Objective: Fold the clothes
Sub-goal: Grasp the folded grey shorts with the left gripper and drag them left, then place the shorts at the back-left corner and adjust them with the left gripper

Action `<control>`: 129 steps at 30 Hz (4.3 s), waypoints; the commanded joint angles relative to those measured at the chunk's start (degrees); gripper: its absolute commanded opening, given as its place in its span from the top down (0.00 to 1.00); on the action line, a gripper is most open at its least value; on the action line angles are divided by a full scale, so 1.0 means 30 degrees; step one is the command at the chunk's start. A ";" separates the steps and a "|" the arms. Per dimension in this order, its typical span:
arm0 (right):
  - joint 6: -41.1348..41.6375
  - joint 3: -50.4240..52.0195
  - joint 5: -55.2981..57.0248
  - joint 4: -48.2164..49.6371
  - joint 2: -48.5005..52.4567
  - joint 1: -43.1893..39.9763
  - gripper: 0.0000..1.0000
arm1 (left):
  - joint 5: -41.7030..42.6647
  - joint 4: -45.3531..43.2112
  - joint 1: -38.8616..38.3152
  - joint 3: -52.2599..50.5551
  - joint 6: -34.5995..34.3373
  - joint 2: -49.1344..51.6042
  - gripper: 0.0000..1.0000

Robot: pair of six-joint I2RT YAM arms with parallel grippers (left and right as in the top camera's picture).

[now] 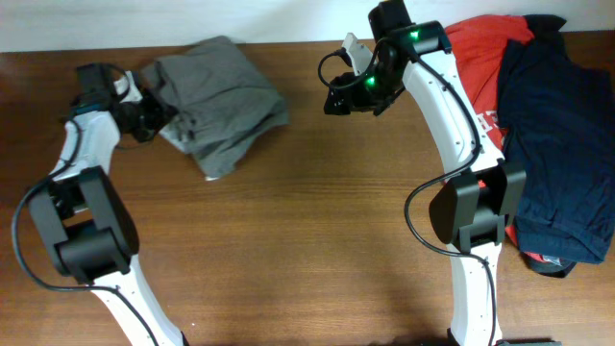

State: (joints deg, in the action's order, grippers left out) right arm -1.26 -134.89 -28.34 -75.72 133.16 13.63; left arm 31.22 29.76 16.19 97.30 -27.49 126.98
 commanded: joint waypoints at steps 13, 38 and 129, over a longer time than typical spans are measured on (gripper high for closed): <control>0.0073 -0.0328 -0.0022 -0.0051 -0.0474 -0.0066 0.31 | -0.4058 0.0175 0.5697 0.0335 -0.7876 0.0066 1.00; 0.0080 -0.0328 0.0189 -0.0022 -0.0481 -0.0066 0.31 | -0.8131 -0.4153 0.5209 0.0335 -1.3231 0.1858 0.83; -0.0437 -0.1967 0.1188 -0.1836 -0.0765 -0.0066 0.20 | -1.1249 -1.3806 0.0605 0.0663 1.2699 0.0364 0.99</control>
State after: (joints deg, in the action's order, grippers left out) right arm -1.98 -139.81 -25.28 -80.82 132.57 13.63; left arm -2.98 -9.50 15.05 99.74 8.64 124.29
